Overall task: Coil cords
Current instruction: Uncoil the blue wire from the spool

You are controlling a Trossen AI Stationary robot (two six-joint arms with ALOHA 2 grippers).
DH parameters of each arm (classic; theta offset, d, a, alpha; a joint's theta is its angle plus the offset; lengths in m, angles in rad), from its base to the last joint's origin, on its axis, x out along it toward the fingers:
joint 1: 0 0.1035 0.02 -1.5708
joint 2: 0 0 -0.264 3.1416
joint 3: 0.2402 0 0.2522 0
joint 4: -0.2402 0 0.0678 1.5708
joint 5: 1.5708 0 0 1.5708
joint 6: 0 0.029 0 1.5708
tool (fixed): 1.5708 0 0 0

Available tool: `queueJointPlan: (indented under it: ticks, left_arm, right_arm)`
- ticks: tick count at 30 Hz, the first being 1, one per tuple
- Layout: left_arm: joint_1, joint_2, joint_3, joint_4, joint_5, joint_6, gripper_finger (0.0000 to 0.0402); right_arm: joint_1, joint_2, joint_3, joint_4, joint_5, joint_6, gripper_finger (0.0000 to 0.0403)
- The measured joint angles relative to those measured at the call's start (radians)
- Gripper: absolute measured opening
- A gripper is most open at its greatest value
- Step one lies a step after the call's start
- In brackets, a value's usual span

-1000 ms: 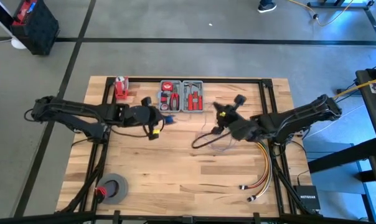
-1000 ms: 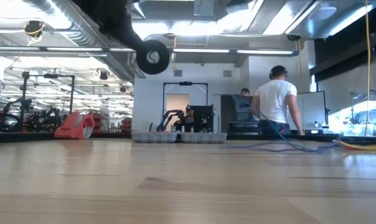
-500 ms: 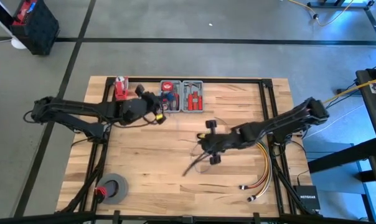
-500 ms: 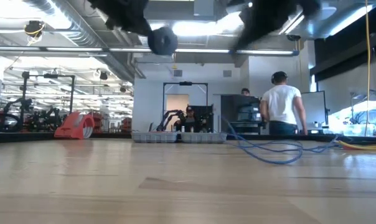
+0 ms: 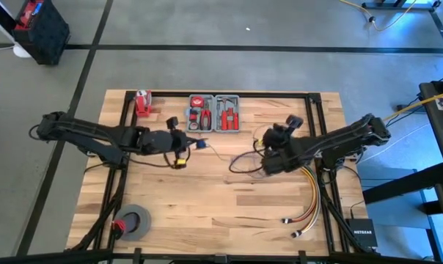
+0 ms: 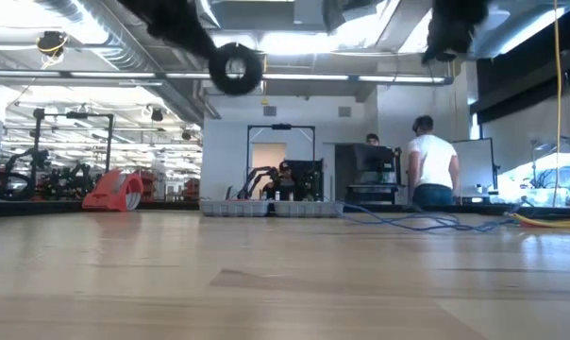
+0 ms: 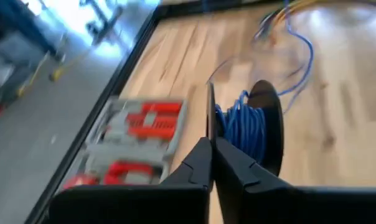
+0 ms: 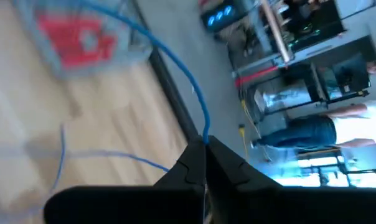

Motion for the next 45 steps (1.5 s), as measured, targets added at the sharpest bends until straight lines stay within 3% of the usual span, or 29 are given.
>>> queueJointPlan:
  ticks: [6,9,12,15,19,22,31,37,41,45]
  left_arm:
    - [0.108,0.011,0.0,-0.119,-0.004,-0.11,0.0]
    - [0.153,0.029,0.0,-0.177,-0.005,-0.162,0.0]
    - [0.198,0.051,0.0,-0.195,-0.006,-0.183,0.0]
    - [0.241,0.059,0.0,-0.164,-0.063,-0.196,0.0]
    - [0.284,0.059,0.0,-0.058,-0.24,-0.162,0.0]
    - [0.29,0.059,-0.007,0.086,-0.395,-0.106,0.0]
    - [0.25,0.048,-0.009,0.353,-0.393,0.062,0.0]
    - [0.22,0.039,-0.009,0.381,-0.234,0.073,0.0]
    - [0.18,0.042,-0.009,0.374,-0.107,0.09,0.0]
    - [0.14,0.042,-0.009,0.373,-0.07,0.116,0.0]
  right_arm:
    - [0.063,-0.03,0.233,0.049,0.17,-0.129,0.0003]
    - [0.108,-0.031,0.315,0.191,0.231,-0.313,0.0003]
    - [0.137,-0.031,0.346,0.391,0.227,-0.535,0.0003]
    - [0.162,-0.031,0.346,0.54,0.09,-0.687,0.0003]
    - [0.18,-0.015,0.304,0.598,-0.217,-0.773,0.0003]
    - [0.189,0.0,0.232,0.594,-0.374,-0.778,0.0003]
    - [0.164,0.02,-0.028,0.569,-0.527,-0.53,0.0003]
    - [0.126,0.02,-0.126,0.447,-0.474,-0.227,0.002]
    - [0.081,0.019,-0.126,0.38,-0.488,-0.151,0.0077]
    - [0.061,0.019,-0.116,0.353,-0.514,-0.157,0.0143]
